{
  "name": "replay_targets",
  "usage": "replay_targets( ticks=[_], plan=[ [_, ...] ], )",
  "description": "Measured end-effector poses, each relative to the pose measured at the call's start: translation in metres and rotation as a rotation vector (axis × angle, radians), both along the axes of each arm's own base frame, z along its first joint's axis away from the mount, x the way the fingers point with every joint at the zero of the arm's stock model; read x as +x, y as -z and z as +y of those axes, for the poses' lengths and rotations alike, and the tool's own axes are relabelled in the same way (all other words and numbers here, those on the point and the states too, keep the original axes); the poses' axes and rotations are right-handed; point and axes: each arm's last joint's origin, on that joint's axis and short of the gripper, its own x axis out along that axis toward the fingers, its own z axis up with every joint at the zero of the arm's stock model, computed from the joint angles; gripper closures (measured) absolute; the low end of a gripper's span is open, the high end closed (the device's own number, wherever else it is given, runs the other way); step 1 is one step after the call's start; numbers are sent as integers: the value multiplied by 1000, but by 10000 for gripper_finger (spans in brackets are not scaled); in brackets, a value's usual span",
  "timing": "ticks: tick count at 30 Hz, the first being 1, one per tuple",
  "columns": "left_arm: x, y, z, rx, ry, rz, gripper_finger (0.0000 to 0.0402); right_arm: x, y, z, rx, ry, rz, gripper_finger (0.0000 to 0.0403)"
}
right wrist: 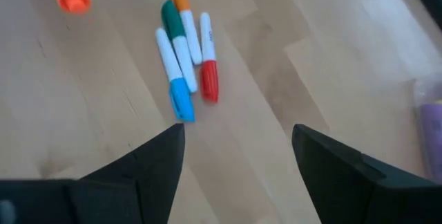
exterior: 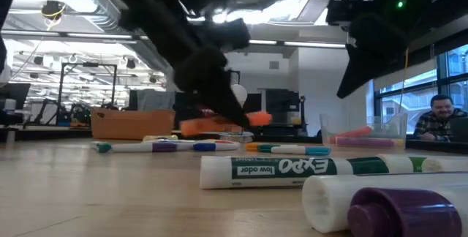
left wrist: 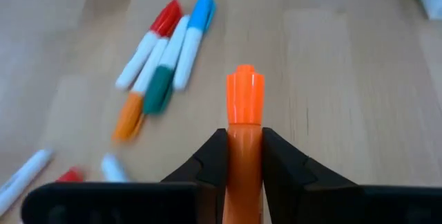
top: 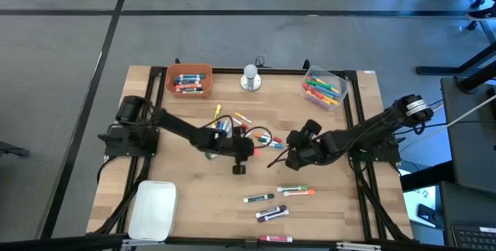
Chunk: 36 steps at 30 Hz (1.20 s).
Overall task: Pick & Place Markers
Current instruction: Put the large orange highlighter pen into the transparent bin
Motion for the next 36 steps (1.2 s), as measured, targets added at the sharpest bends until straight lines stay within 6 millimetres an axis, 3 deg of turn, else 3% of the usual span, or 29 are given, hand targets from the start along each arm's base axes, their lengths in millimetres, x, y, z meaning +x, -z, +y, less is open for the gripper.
replay_targets(
  ticks=[7,14,17,21,28,36],
  plan=[
    [19,35,12,-60,38,-49,340,0,28,2,118,-80,-42,136],
    [22,43,7,-58,54,-41,314,12,41,1,250,-185,-279,136],
    [21,42,3,-66,52,-43,291,20,47,-7,251,-183,-283,136],
    [18,33,-10,-74,92,-54,255,39,50,-12,204,-255,-235,136],
    [5,-3,-29,27,55,-110,196,75,48,-9,229,-468,-202,136],
    [-44,-38,-29,186,-121,-32,170,113,57,5,321,-563,-332,136]
  ],
)
